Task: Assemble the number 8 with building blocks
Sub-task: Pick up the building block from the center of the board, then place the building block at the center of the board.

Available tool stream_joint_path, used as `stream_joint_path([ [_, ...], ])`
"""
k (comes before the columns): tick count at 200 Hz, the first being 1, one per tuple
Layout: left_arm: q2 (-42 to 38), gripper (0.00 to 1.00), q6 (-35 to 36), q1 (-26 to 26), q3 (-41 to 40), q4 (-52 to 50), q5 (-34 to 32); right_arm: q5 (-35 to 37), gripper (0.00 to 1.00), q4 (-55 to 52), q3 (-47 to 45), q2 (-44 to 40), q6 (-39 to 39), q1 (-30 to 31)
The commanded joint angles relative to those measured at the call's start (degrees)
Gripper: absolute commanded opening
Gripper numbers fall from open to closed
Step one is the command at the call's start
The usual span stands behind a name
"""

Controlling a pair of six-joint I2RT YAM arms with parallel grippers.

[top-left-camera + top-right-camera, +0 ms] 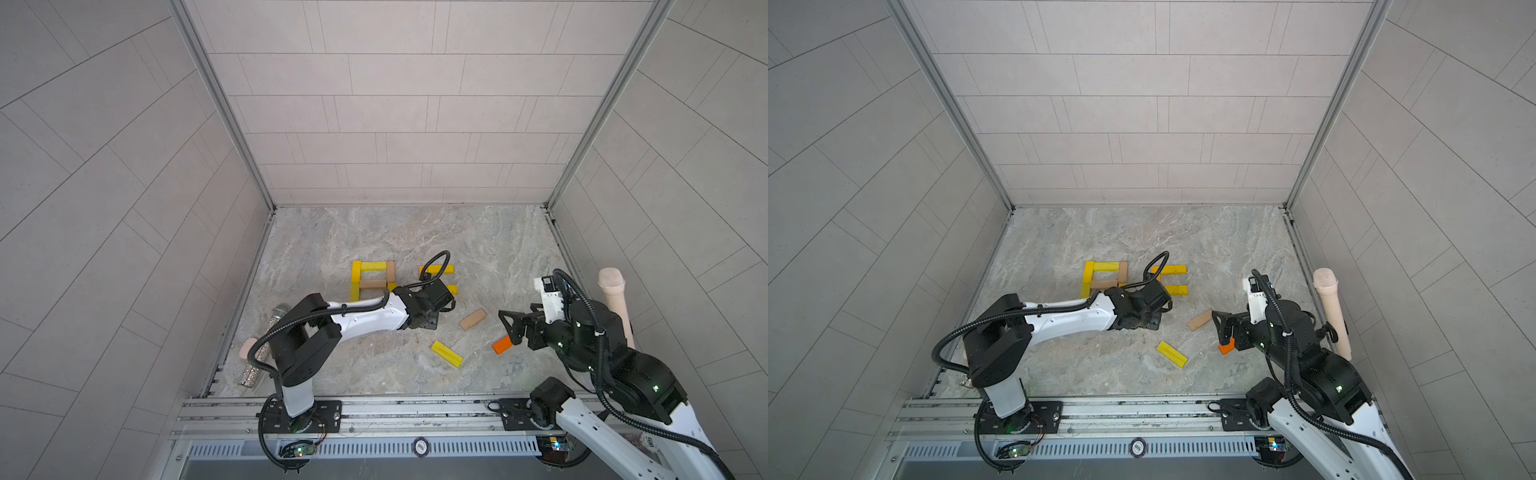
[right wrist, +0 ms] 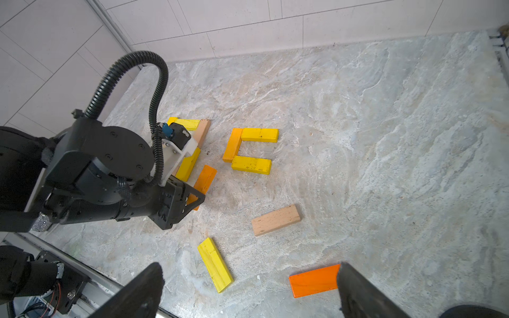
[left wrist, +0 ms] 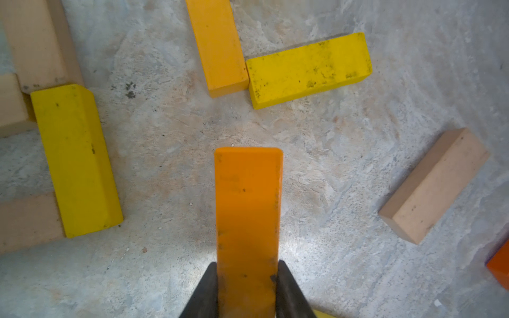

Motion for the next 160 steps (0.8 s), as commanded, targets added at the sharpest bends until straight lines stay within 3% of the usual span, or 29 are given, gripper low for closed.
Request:
stream_joint_path([
  [1, 0.63, 0.22, -6.86, -0.38, -0.77, 0.48, -2.02, -1.06, 0.99, -5.84, 2.89, 0.93, -6.22, -0.07],
  [36, 3.0, 0.22, -8.39, -0.38, 0.64, 0.63, -1.52, -6.97, 0.99, -4.31, 1.44, 1.02, -7.71, -0.07],
  [80, 7.07, 0.22, -9.64, -0.29, 3.86, -0.12, -1.8, -3.43, 0.99, -4.39, -0.1, 0.4, -6.28, -0.07],
  [160, 10.79, 0.26, -13.11, 1.14, 6.93, -1.53, -1.8, -3.52, 0.99, -4.34, -0.64, -1.25, -5.87, -0.06],
])
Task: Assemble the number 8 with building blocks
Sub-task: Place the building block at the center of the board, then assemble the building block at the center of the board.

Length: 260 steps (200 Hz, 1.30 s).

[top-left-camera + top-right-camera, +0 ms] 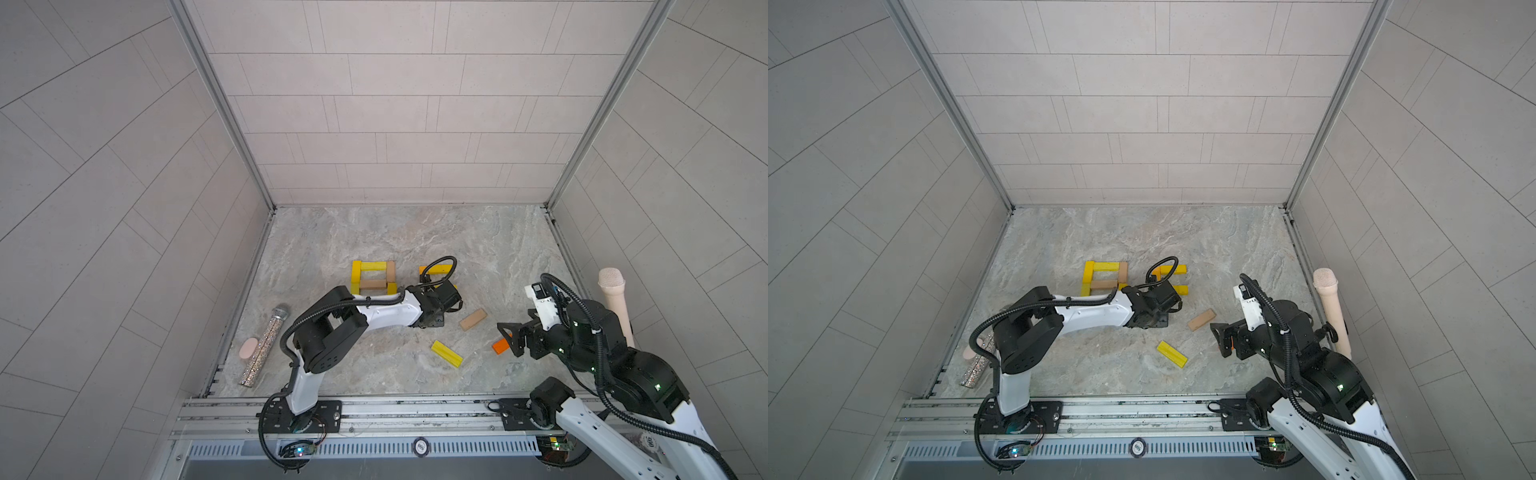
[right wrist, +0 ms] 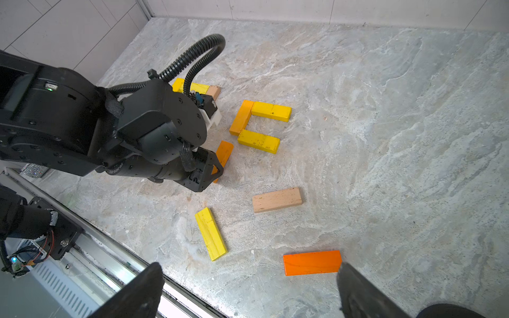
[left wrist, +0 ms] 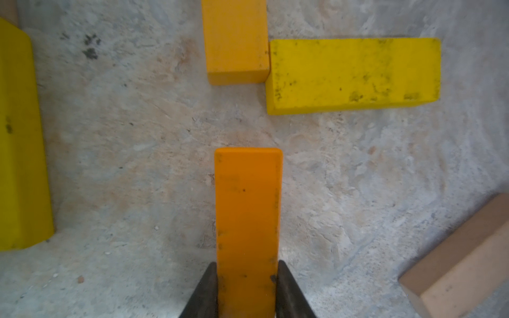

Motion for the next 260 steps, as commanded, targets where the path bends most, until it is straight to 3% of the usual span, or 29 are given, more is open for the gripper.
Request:
stream_joint_path([
  [1, 0.98, 0.26, -2.97, 0.69, 1.25, -1.38, -1.8, 0.78, 0.99, -0.69, -0.02, -1.18, -0.14, -0.06],
  [26, 0.78, 0.27, -3.96, 1.23, 0.74, -1.13, -1.89, 0.76, 0.99, -0.69, -0.01, -1.23, -0.1, -0.06],
  [47, 0.63, 0.38, -3.79, 1.62, 0.66, -0.46, -1.3, 0.88, 1.0, -0.67, -0.1, -1.21, -0.12, -0.1],
  [99, -1.28, 0.44, -2.91, 2.8, -2.58, 3.68, 2.34, 0.94, 0.99, -0.58, -0.26, -1.87, -0.05, -0.06],
  [151, -2.83, 0.42, -2.79, 3.92, -6.15, 6.83, 5.1, 1.11, 1.0, -0.58, -0.26, -1.85, 0.04, -0.06],
  [260, -1.23, 0.34, -3.03, 4.95, -5.39, 7.1, 5.76, 1.37, 1.0, -0.64, -0.18, -1.82, 0.12, -0.04],
])
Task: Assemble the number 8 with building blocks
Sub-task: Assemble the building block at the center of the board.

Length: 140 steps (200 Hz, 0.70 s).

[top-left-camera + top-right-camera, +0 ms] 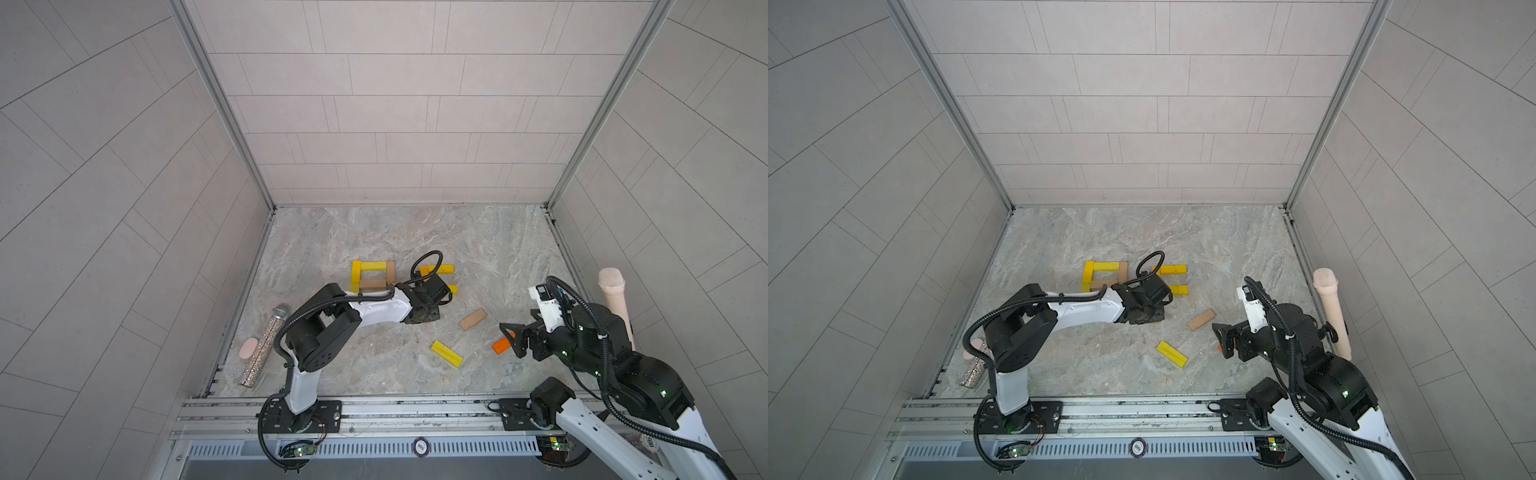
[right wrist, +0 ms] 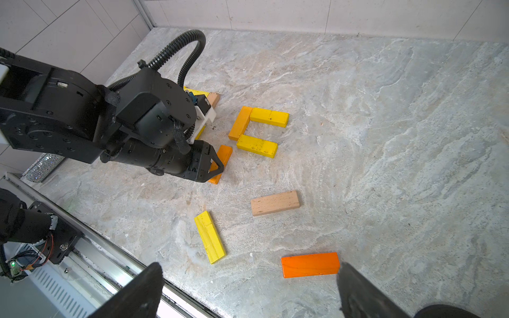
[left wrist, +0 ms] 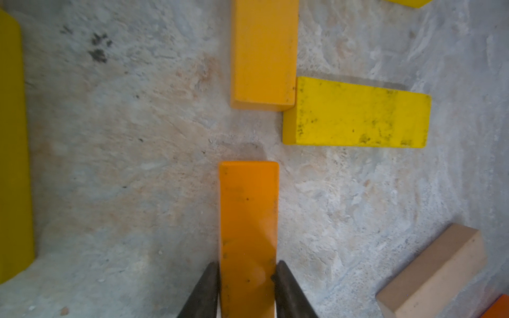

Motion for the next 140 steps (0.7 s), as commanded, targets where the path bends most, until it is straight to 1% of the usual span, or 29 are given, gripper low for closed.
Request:
stream_joint_path([
  [1, 1.07, 0.34, -0.5, 0.6, -0.58, -0.94, 0.01, 0.7, 1.0, -0.62, -0.15, -0.51, 0.1, -0.05],
  [140, 2.59, 0.34, 2.23, 2.14, 2.56, -2.58, 0.35, 0.53, 1.0, -0.52, -0.21, -0.25, 0.06, -0.06],
])
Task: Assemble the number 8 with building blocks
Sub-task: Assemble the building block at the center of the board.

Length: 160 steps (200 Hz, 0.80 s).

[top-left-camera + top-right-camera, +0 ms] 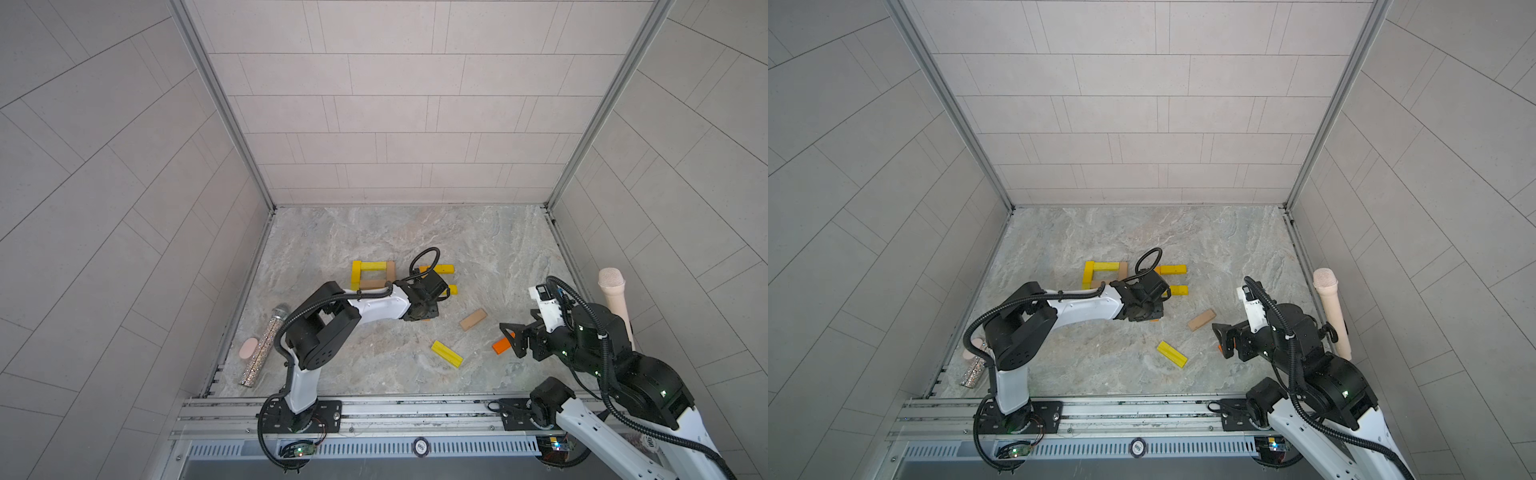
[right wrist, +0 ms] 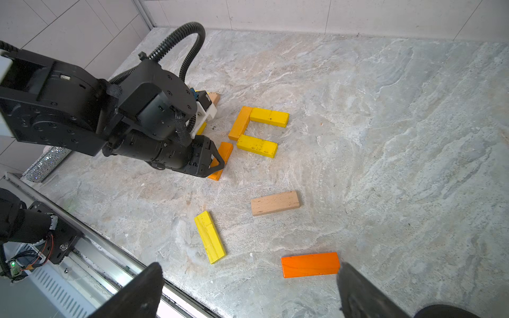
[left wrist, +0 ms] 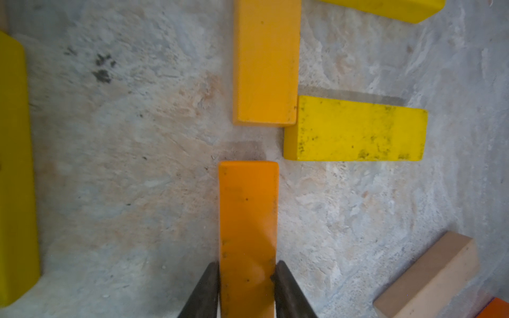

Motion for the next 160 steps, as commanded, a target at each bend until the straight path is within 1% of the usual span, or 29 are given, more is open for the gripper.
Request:
stream_joint_path([
  [1, 2.04, 0.34, 0.88, 0.57, 1.46, -2.4, -0.87, 0.52, 1.0, -0.56, -0.22, -0.25, 0.03, -0.06],
  [160, 3.37, 0.35, 1.23, 0.95, 3.23, -2.78, -0.72, 0.44, 1.0, -0.52, -0.31, -0.17, 0.01, -0.06],
])
